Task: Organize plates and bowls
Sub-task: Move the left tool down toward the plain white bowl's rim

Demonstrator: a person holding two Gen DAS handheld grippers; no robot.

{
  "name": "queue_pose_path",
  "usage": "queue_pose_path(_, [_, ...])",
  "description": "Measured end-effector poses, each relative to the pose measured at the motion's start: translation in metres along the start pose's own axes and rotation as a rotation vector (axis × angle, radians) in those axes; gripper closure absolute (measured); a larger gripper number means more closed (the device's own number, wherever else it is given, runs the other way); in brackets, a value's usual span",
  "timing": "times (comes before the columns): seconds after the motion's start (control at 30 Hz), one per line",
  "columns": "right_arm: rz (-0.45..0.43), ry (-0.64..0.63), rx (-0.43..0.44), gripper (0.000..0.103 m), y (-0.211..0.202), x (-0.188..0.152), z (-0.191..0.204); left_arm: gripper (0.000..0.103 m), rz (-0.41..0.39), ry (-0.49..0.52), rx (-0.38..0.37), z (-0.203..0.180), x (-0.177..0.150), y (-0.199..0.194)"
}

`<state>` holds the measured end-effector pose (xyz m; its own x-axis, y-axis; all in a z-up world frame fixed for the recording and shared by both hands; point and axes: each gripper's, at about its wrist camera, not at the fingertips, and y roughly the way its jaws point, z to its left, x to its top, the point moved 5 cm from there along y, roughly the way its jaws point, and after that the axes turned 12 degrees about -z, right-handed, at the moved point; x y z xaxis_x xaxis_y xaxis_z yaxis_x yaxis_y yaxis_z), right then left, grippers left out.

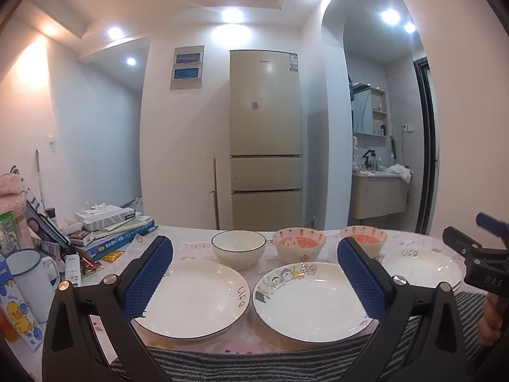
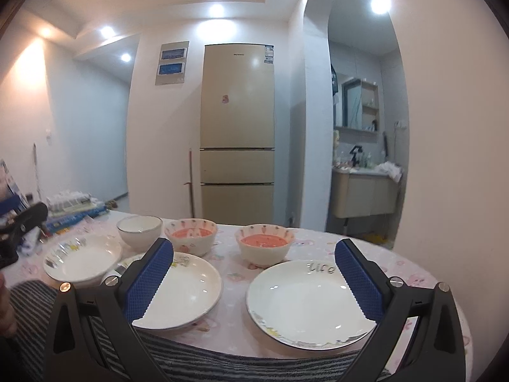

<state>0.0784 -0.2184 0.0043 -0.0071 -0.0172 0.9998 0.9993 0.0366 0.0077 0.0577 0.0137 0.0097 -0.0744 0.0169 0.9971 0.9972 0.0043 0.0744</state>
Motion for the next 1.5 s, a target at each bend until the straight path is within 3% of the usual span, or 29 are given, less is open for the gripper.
queue_pose_path(0.17, [-0.033,0.052,0.011,0.000,-0.001,0.029,-0.007,0.000,-0.006,0.017,0.012,0.004,0.028,-0.002])
queue_pose_path(0.27, [-0.065,0.035,-0.029,0.000,0.001,0.051,-0.010,0.000,-0.059,-0.010,0.005,0.008,0.048,-0.006])
queue_pose_path(0.43, [-0.116,0.043,-0.021,0.000,0.005,0.085,-0.007,0.000,-0.125,-0.010,0.034,0.014,0.078,-0.007])
queue_pose_path(0.57, [-0.182,0.045,0.042,0.000,0.003,0.107,0.002,0.000,-0.168,-0.081,0.092,0.027,0.095,-0.002])
queue_pose_path(0.67, [-0.216,0.046,0.069,0.000,0.003,0.122,0.012,0.000,-0.178,-0.117,0.084,0.029,0.106,0.007])
queue_pose_path(0.87, [-0.239,0.049,0.084,0.000,0.007,0.133,0.020,0.000,-0.203,-0.054,0.067,0.017,0.115,0.013])
queue_pose_path(1.27, [-0.270,0.062,0.040,0.000,0.035,0.202,0.023,0.000,-0.253,0.012,0.060,-0.010,0.168,0.031])
queue_pose_path(1.5, [-0.221,0.138,0.056,0.000,0.064,0.214,0.015,0.000,-0.208,-0.056,0.034,-0.011,0.185,0.066])
